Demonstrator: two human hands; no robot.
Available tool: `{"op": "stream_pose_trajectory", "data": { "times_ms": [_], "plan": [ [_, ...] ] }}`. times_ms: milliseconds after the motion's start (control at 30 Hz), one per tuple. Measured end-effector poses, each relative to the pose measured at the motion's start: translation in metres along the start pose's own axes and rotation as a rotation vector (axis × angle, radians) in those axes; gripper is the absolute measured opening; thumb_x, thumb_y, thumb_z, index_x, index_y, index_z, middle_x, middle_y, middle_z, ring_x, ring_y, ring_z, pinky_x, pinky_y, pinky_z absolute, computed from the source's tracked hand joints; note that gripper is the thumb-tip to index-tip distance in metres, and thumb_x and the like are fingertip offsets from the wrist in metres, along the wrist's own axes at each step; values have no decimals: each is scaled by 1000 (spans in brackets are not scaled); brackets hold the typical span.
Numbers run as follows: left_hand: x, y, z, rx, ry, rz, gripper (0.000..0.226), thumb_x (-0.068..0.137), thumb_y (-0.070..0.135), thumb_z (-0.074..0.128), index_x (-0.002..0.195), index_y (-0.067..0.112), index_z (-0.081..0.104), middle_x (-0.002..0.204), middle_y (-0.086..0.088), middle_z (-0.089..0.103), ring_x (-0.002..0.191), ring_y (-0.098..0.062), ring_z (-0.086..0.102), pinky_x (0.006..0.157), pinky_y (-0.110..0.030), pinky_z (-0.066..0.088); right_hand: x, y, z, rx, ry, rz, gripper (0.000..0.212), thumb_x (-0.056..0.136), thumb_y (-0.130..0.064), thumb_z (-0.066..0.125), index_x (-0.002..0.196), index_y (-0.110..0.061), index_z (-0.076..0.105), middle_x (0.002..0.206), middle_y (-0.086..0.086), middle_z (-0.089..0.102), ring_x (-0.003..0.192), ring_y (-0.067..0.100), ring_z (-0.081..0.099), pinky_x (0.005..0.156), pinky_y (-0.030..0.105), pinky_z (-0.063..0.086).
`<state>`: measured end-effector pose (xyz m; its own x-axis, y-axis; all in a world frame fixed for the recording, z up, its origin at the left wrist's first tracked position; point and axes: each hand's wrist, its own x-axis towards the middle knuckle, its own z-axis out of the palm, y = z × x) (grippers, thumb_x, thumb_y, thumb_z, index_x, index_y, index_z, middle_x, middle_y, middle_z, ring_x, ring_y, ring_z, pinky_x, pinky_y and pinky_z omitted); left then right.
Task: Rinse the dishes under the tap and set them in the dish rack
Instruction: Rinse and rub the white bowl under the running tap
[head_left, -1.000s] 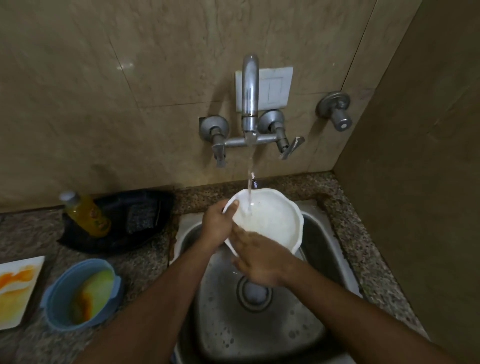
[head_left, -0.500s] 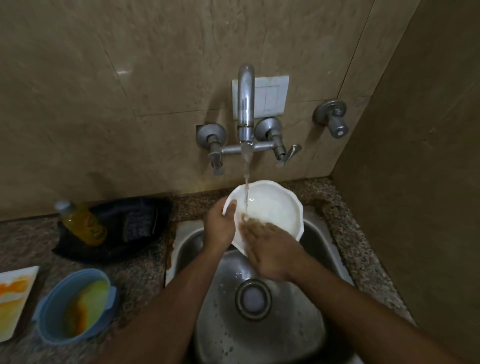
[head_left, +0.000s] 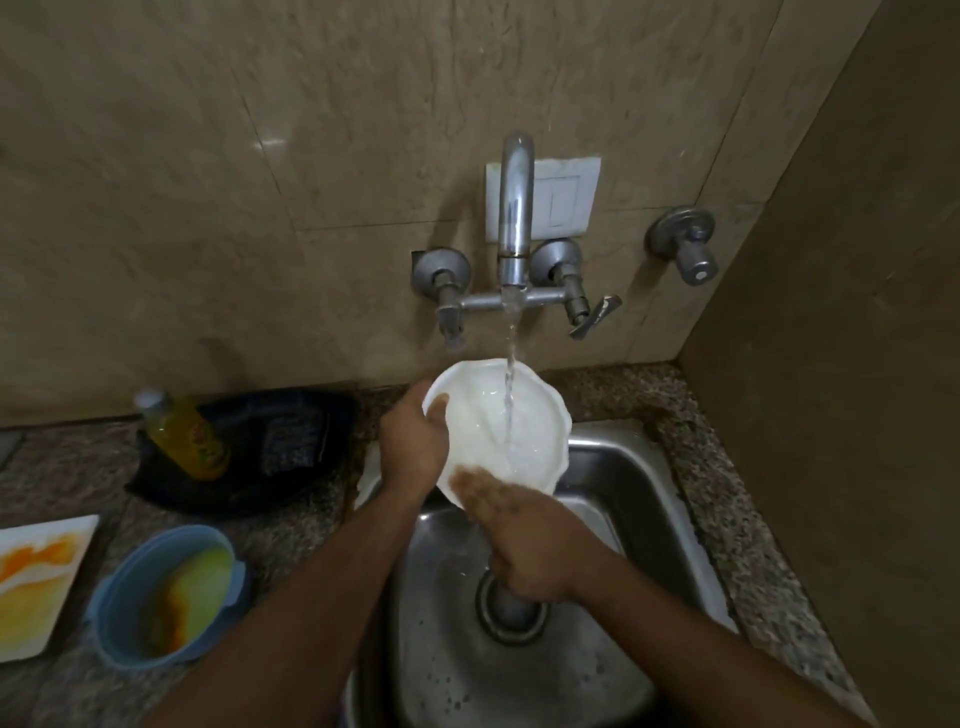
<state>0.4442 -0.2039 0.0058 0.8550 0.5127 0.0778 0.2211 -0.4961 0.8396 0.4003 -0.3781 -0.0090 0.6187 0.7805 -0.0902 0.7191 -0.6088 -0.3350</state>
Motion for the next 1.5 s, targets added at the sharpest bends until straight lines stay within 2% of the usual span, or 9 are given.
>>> {"op": "stream_pose_trajectory", "data": {
  "times_ms": [100,267,433,600,900,1067,1267,1367,1500],
  "plan": [
    [-12,-6,-2,-6,25,-49,33,97,23,54,128,13,62,121,-9,67,112,-28,61,94,-33,46,-4,19,-8,-143,21,36,77,88,-35,55,156,-26,19,161,-1,24,147,15,23,120,31,3],
    [-2,6,-3,55,-23,9,30,98,25,53,124,18,64,116,-7,69,107,-27,63,87,-29,46,7,-5,9,-62,32,111,100,82,-34,62,157,-12,-1,163,11,-8,150,25,-5,116,29,-9],
    [-7,-14,-15,117,-81,-79,33,97,22,54,128,17,62,120,-11,67,109,-29,61,91,-32,47,-18,38,-22,-247,57,141,75,84,-48,47,149,-10,38,154,14,38,142,26,35,116,33,2],
    [-14,-11,-1,144,-261,-144,34,94,24,59,127,18,63,120,-7,68,107,-26,62,92,-34,50,9,15,-1,-79,-66,295,86,97,-65,25,156,-11,-7,163,10,-12,150,24,-12,114,33,-14],
    [-22,-14,8,156,-449,-252,32,90,25,63,121,21,64,115,-5,69,99,-25,65,83,-37,55,17,17,6,-62,-292,342,84,98,-57,30,155,-11,-10,161,11,-18,150,26,-13,122,40,-5],
    [-33,-21,4,44,-529,-292,27,92,17,59,115,27,67,103,-5,72,87,-25,69,61,-34,58,-6,36,-9,-141,-275,220,67,101,-41,34,157,-21,3,165,1,2,151,19,1,122,38,-3],
    [-30,-23,11,-136,-586,-338,26,95,16,58,120,21,66,110,-5,72,97,-23,68,89,-44,56,-8,36,-30,-316,50,223,60,78,-22,57,137,-27,52,151,-4,41,149,26,13,120,53,6],
    [-31,-22,15,-172,-593,-369,27,95,20,58,121,26,64,109,-1,72,97,-23,68,90,-48,55,-28,59,-42,34,441,531,72,69,-11,63,137,-30,48,145,-1,43,136,24,36,110,47,36],
    [-29,-19,25,-277,-594,-389,29,95,16,58,121,27,64,109,0,72,97,-24,69,89,-50,56,-31,72,-37,998,315,880,44,88,-8,63,131,-17,57,121,8,65,105,27,63,89,47,54]
  ]
}}
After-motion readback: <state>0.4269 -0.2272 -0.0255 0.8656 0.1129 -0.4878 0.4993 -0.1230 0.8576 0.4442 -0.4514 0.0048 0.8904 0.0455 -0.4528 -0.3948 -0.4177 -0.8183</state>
